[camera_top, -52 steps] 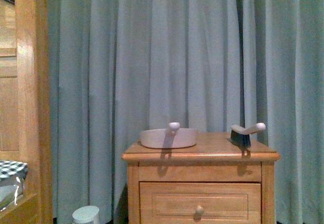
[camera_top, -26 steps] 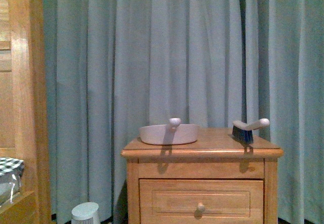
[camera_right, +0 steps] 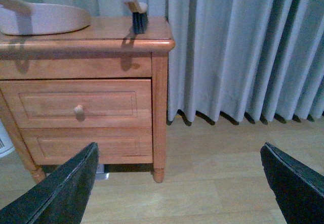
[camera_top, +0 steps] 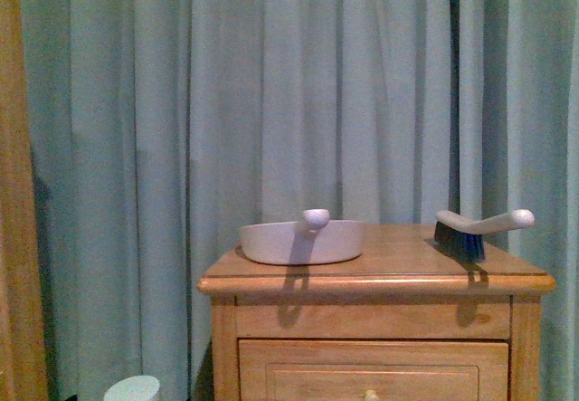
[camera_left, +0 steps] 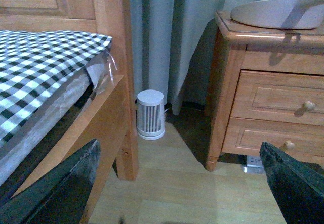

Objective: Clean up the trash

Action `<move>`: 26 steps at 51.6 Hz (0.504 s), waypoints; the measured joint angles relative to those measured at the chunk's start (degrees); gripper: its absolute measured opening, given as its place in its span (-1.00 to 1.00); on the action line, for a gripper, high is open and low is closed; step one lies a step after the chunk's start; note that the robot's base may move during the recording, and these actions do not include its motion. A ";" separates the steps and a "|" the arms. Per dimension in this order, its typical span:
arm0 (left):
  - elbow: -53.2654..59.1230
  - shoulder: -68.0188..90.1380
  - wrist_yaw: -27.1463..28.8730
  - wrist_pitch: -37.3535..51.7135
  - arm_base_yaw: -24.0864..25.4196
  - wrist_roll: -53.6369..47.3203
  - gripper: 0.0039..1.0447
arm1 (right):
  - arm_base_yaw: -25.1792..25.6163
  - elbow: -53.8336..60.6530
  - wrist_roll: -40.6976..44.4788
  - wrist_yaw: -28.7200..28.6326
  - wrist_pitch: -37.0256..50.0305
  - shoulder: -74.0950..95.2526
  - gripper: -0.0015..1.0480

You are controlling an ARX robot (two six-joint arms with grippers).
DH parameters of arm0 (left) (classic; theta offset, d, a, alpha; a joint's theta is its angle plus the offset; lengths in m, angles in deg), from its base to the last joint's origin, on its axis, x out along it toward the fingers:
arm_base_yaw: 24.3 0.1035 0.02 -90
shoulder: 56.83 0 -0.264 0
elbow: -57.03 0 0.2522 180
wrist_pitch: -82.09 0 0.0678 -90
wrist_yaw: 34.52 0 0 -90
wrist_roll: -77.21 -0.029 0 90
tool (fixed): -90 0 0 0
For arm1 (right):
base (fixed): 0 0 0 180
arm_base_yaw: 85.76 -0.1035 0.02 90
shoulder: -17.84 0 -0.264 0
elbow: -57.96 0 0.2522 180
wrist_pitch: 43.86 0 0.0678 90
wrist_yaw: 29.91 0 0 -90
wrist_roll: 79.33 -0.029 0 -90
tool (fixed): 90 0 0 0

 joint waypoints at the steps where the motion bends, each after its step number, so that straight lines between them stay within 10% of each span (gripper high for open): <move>1: 0.00 0.00 0.02 0.00 0.00 0.00 0.86 | 0.00 0.00 0.00 0.02 0.00 0.00 0.86; 26: 0.00 0.07 0.09 0.00 0.02 0.00 0.86 | 0.00 0.00 0.00 -0.24 0.00 0.00 0.86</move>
